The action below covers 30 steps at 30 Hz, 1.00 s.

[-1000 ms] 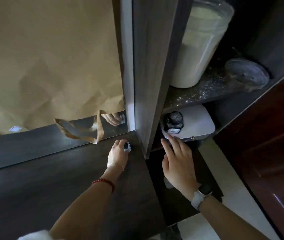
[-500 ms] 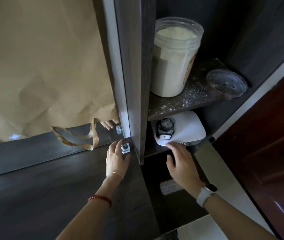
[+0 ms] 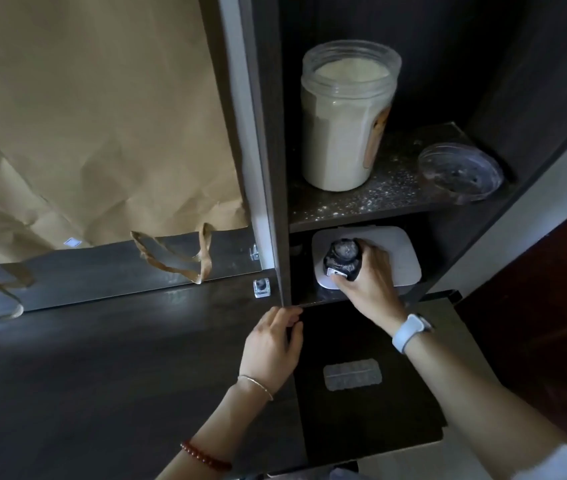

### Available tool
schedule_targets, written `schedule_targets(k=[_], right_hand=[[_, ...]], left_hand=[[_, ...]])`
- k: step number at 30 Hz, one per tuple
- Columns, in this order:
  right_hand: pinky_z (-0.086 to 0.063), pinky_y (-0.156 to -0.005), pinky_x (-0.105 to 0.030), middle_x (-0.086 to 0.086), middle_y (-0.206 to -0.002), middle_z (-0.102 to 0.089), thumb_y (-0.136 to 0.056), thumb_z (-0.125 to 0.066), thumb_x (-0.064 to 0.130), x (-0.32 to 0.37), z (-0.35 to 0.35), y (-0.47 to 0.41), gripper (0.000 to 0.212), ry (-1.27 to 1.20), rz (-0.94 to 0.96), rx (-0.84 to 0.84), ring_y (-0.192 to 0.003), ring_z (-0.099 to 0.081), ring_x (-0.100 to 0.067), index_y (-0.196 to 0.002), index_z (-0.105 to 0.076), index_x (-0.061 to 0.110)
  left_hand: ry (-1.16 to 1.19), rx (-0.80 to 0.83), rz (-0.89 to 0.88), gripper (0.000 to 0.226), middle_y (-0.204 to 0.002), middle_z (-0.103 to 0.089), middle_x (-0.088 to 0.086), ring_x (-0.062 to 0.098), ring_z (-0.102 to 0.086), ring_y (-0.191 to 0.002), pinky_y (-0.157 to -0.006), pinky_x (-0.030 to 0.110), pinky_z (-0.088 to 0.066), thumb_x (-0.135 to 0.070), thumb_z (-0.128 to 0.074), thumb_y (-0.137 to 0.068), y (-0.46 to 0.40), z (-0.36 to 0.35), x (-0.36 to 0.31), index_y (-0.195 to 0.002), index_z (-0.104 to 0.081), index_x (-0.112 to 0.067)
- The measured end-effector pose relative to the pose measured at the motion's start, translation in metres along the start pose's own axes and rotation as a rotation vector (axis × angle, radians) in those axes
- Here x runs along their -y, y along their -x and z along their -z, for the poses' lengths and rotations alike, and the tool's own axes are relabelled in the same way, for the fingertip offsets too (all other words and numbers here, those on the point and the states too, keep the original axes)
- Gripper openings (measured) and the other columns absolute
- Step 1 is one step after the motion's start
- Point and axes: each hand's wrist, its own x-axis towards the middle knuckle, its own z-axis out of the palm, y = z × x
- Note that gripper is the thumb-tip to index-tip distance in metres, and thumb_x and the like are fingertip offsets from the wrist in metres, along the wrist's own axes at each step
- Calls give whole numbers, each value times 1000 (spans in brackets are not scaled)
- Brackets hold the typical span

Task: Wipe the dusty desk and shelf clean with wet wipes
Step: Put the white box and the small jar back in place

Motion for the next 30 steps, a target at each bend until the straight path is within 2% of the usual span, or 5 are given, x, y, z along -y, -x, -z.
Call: schedule_targets(k=[6, 15, 21, 25, 30], right_hand=[[-40, -95, -46, -21, -109, -50, -68, -79, 20, -37, 26, 32, 59, -104, -108, -194, -109, -42, -34, -113, -48, -4], [-39, -83, -23, -3, -111, -52, -77, -70, 29, -55, 50, 25, 61, -403, -291, -62, -105, -52, -19, -125, -37, 11], [-43, -68, -2, -1, -107, -54, -78, -71, 20, -62, 61, 35, 54, -531, -297, -84, -98, -56, -14, -119, -38, 11], [-45, -74, -4, 4, -106, -55, -77, -71, 12, -71, 68, 71, 54, -654, -297, -93, -99, -58, -5, -120, -39, 9], [-48, -73, -8, 1, -105, -58, -75, -71, 5, -78, 70, 115, 49, -723, -349, -75, -90, -62, 1, -113, -41, 15]], left_hand=[[24, -16, -104, 35, -109, -57, 8, 19, -49, -101, -89, 30, -43, -28, -39, -79, -31, -33, -51, -110, -52, -16], [146, 98, 657, 74, -135, -39, 27, 41, -37, -125, -103, 42, -31, -33, -57, -85, -88, -71, -63, -138, -19, 2], [197, 27, 597, 79, -135, -32, 21, 35, -35, -124, -102, 37, -30, -25, -66, -79, -69, -76, -84, -137, -18, 0], [324, -97, 471, 66, -124, -29, 7, 6, -28, -105, -81, 2, -23, -16, -66, -80, -38, -70, -97, -131, -26, -4], [392, -170, 468, 51, -113, -32, 0, 8, -34, -106, -90, 23, -37, -32, -64, -79, 6, -62, -98, -115, -36, -10]])
